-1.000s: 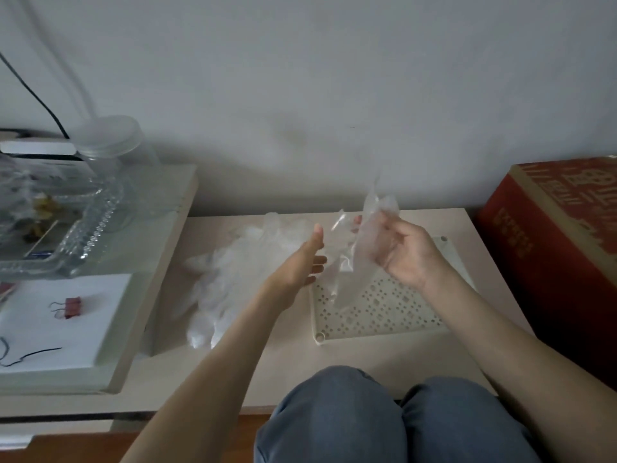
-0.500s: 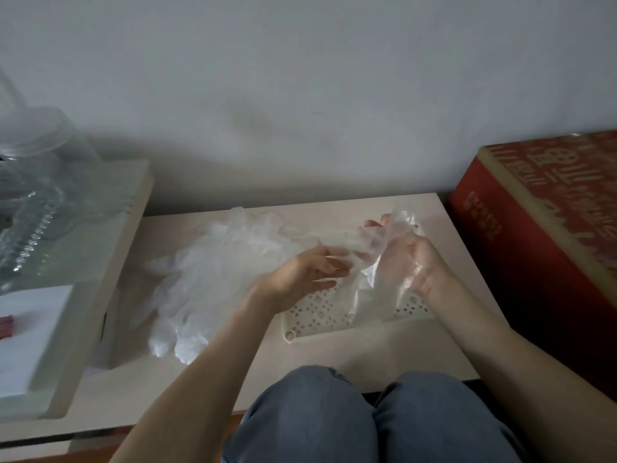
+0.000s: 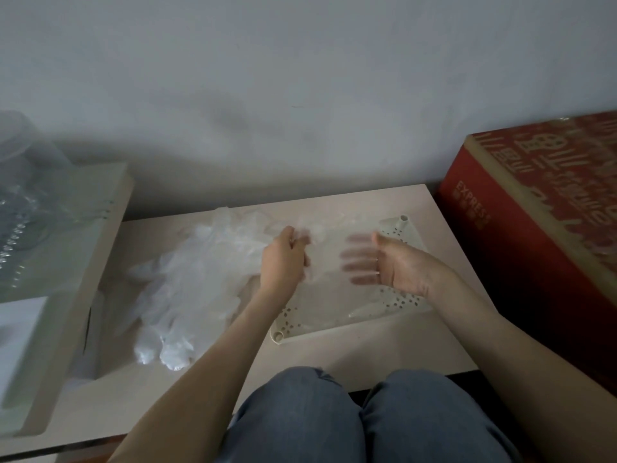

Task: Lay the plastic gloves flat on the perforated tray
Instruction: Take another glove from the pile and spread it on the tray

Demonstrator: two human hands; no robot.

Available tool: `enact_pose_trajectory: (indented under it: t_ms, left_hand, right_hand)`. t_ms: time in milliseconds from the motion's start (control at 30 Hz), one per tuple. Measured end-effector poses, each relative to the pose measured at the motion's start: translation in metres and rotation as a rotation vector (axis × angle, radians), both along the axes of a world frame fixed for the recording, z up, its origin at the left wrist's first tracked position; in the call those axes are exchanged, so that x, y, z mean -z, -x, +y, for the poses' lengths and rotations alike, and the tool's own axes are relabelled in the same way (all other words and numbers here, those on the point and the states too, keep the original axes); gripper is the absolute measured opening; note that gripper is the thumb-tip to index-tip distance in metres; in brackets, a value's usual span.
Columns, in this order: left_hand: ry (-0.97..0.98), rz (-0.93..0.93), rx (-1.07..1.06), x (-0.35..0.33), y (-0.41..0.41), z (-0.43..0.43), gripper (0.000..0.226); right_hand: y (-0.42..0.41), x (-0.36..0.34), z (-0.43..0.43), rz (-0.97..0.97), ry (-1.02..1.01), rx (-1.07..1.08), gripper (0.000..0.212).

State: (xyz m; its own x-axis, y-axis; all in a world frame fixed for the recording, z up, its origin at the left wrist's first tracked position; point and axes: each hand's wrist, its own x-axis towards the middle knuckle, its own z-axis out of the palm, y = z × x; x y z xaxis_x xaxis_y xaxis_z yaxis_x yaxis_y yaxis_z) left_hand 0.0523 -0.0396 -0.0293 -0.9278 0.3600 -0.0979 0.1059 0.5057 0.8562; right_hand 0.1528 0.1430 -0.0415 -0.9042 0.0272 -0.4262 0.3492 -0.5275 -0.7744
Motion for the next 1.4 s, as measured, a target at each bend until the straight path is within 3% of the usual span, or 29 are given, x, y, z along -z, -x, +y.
enact_pose_trajectory:
  t_ms: [133,300,367,500,567,700,767,900,967,1033,1133,1267,1400]
  left_hand:
    - [-0.036,-0.027,0.008,-0.001,0.002,-0.001,0.031]
    - [-0.031,-0.016,0.086,-0.006,0.019,-0.013,0.027]
    - [-0.131,-0.067,0.033,-0.011,0.028,-0.018,0.027]
    - [-0.481,-0.406,-0.168,-0.018,0.035,-0.022,0.030]
    - [-0.499,-0.634,-0.137,-0.017,0.025,-0.018,0.042]
    - [-0.383,-1.004,0.067,-0.011,-0.004,-0.003,0.090]
    - [-0.385,-1.091,0.158,-0.008,-0.016,0.004,0.092]
    - [-0.558,-0.997,0.170,-0.005,-0.019,0.016,0.027]
    - [-0.539,-0.899,0.164,-0.005,-0.010,0.015,0.013]
    - [-0.286,-0.753,0.253,-0.004,0.000,0.005,0.014]
    - [0.117,-0.538,0.373,0.009,0.009,-0.014,0.022]
    - [0.321,-0.458,0.359,0.019,0.015,-0.025,0.023]
    - [0.398,-0.411,0.351,0.022,0.018,-0.025,0.027]
  right_hand:
    - [0.001,-0.005,-0.005,-0.042,-0.290,-0.018,0.012]
    - [-0.009,-0.014,0.006,-0.022,-0.306,0.022,0.017]
    - [-0.016,-0.019,0.010,-0.003,-0.305,0.065,0.021]
    - [-0.025,-0.027,0.012,0.087,-0.206,0.271,0.029]
    - [-0.025,-0.027,0.009,0.160,-0.067,0.356,0.033]
    - [-0.016,-0.023,-0.004,0.239,0.205,0.435,0.041]
    - [-0.012,-0.015,-0.008,0.263,0.280,0.437,0.044]
    - [-0.010,-0.005,-0.010,0.279,0.316,0.406,0.047]
    - [-0.011,-0.005,-0.006,0.246,0.290,0.436,0.044]
    - [-0.010,-0.003,0.000,0.151,0.186,0.516,0.028]
    - [-0.014,0.005,0.011,-0.072,-0.204,0.642,0.019]
    - [-0.018,0.015,0.019,-0.180,-0.454,0.662,0.018]
    - [-0.008,0.016,0.013,-0.217,-0.698,0.524,0.031]
